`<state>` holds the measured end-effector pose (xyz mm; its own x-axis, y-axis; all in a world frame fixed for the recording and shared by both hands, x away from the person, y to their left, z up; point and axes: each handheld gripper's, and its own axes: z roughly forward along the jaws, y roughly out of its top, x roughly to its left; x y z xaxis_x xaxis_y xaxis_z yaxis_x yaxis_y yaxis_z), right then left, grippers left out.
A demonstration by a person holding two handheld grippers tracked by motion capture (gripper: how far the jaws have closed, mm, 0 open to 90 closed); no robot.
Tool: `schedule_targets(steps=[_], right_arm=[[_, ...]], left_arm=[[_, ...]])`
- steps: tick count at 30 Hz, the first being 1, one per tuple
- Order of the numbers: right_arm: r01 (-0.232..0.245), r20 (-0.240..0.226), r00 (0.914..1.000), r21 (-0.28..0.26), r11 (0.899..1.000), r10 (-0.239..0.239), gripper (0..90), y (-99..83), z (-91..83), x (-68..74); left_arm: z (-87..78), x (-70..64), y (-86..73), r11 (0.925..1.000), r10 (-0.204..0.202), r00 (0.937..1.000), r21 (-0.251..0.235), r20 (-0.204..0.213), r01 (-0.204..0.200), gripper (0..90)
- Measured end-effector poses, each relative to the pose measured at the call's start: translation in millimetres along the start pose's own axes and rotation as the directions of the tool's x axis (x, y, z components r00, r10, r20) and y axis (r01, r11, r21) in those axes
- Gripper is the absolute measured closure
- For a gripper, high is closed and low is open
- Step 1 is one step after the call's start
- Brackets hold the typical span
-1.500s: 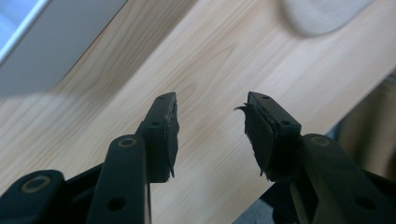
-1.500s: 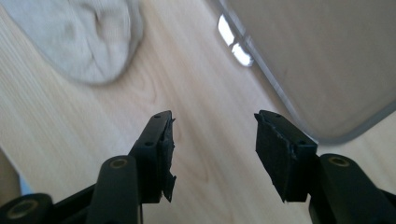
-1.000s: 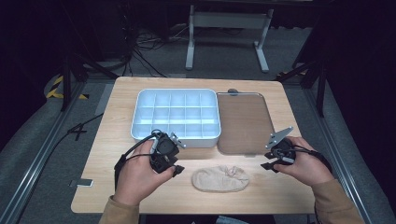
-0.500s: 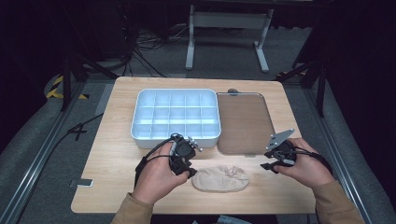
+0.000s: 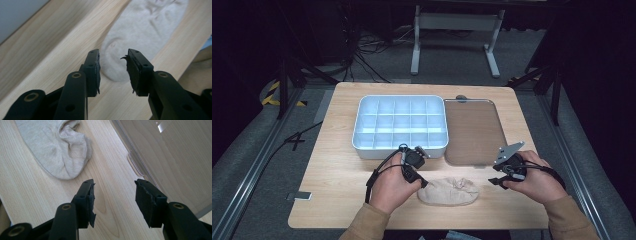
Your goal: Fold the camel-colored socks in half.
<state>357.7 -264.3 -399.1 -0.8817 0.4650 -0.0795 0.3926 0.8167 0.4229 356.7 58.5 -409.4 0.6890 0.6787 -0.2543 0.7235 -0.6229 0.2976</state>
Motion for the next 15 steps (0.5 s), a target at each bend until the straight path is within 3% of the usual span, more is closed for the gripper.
schedule_targets(steps=[5,9,15], right_arm=[[-0.001,-0.018,0.9998,0.001,1.0,0.001,50.0,1.8,2.2,2.2],[0.002,-0.034,0.9994,0.013,1.0,-0.002,50.0,3.1,8.8,4.6],[0.017,-0.047,0.9988,0.022,1.0,-0.016,50.6,5.7,13.7,8.9]], left_arm=[[11.3,6.4,-2.3,0.9979,-0.053,0.9985,0.039,0.014,0.052,64.8],[20.7,8.6,-2.8,0.9936,-0.069,0.9976,0.091,0.012,0.067,65.0],[25.9,7.6,-2.3,0.9913,-0.073,0.9973,0.109,0.001,0.073,66.3]])
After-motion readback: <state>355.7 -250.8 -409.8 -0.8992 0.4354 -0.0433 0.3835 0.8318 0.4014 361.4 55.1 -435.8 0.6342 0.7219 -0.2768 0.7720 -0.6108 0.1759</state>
